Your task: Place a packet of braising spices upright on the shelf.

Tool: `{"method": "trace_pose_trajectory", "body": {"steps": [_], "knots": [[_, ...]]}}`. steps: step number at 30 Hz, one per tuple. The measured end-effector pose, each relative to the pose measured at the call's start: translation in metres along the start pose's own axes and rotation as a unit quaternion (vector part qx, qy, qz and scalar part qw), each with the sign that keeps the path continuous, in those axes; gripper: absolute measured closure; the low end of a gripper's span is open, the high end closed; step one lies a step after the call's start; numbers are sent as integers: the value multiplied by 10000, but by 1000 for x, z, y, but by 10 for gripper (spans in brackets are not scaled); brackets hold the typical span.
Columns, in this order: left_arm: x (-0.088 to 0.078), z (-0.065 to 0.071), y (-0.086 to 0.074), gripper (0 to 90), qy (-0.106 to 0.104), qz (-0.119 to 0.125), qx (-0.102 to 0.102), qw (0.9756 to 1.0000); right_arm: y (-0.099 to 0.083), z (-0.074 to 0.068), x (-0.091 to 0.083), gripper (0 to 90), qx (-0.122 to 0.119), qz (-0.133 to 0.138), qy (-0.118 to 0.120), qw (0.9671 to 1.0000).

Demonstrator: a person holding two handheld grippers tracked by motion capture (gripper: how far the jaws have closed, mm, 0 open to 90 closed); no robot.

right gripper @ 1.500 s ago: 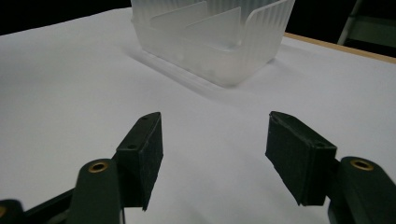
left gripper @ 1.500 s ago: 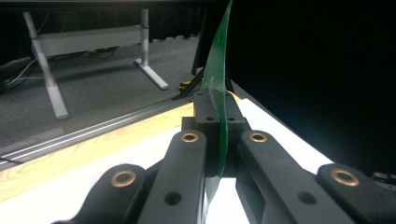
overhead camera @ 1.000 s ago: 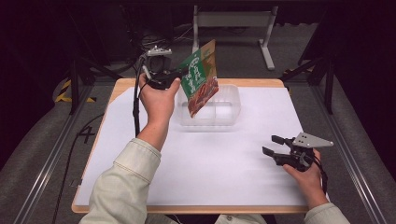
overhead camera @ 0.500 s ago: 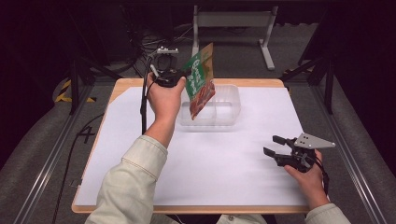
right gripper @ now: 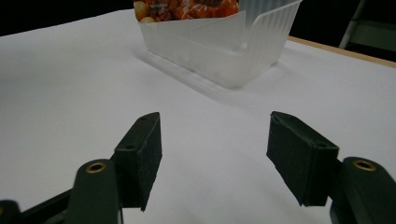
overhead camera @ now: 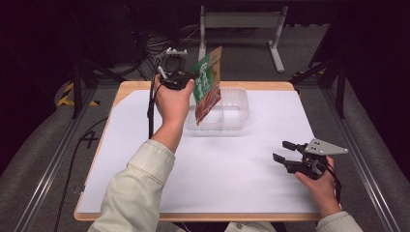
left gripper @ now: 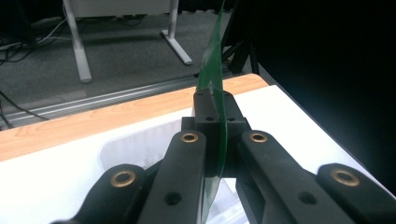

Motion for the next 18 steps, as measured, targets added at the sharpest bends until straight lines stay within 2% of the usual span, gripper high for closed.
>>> {"method": "trace_pose_trajectory", "body": {"steps": [5,13,18], "knots": [[11,3,0,900,-69,0,9,10000,0,0,0,354,16,1,7,10000],[22,9,1,900,-154,190,228,9994,-2,3,-5,354,38,45,-26,10000],[27,11,-1,900,-249,269,198,9991,-2,2,-5,354,51,21,-36,10000]]}}
Point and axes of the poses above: each handheld gripper's, and its own axes: x roughly forward along the jaws, y roughly out of its top, z roughly to its right, the point moved 1 cm from there along x, roughly forward along the jaws, and after that the axes turned 1 degree about y, right-handed, at the moved point
